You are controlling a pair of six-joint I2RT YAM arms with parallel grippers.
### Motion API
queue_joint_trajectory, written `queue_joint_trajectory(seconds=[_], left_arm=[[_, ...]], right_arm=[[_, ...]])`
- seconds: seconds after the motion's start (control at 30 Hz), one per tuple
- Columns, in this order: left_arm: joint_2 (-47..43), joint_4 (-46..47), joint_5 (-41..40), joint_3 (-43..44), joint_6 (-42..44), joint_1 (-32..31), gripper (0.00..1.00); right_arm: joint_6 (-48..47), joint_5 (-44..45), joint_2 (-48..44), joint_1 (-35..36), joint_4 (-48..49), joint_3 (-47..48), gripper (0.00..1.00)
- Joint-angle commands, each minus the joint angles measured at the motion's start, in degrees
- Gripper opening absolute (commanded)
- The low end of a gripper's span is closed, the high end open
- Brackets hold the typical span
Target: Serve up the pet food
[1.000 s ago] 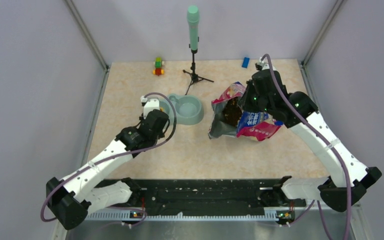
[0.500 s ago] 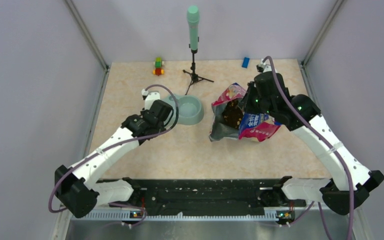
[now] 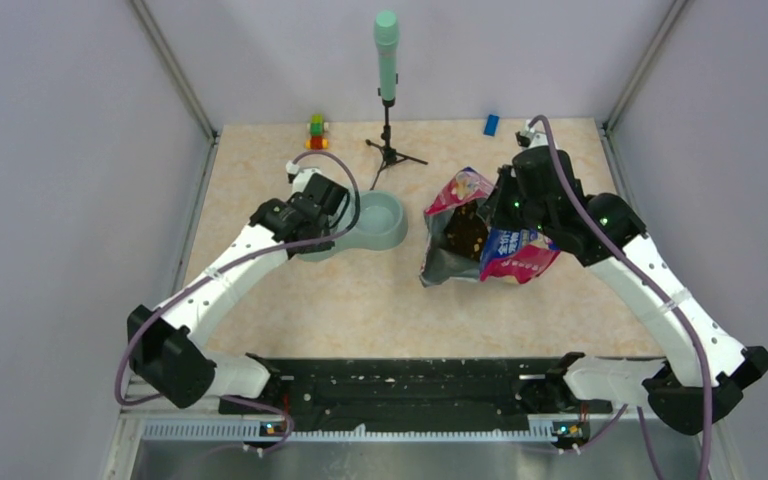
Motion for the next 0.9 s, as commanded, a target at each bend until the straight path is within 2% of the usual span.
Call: queue_joint_trajectory(seconds=[0.0,0.17,0.37,0.6,0.87], left_arm=[[2.28,-3.77,2.09,4.51,-1.29,1.79,0.0],[4.77,-6.44,2.9,6.74,-3.02,2.93,0.0],[11.72,-17.7,-0.95,15.42,-8.17,3.64,0.0],[12.39,-15.63,6.77,17.85,-7.35,4.55,0.0],[11.21,-16.4,11.28,21.24,-8.61,5.55,0.0]], right_arm=[[0.57,-1.79,-3.41,0.19,5.23,0.4,0.0],[0.61,-1.4,-4.05,0.19,4.67,0.39,0.0],[0.34,0.31,-5.17,0.19,3.21,0.71,0.0],[0.66,1.39,-6.53,0.19,2.07,0.79,0.0],[0.59,1.13,-6.67,0.19,2.37,0.53,0.0]])
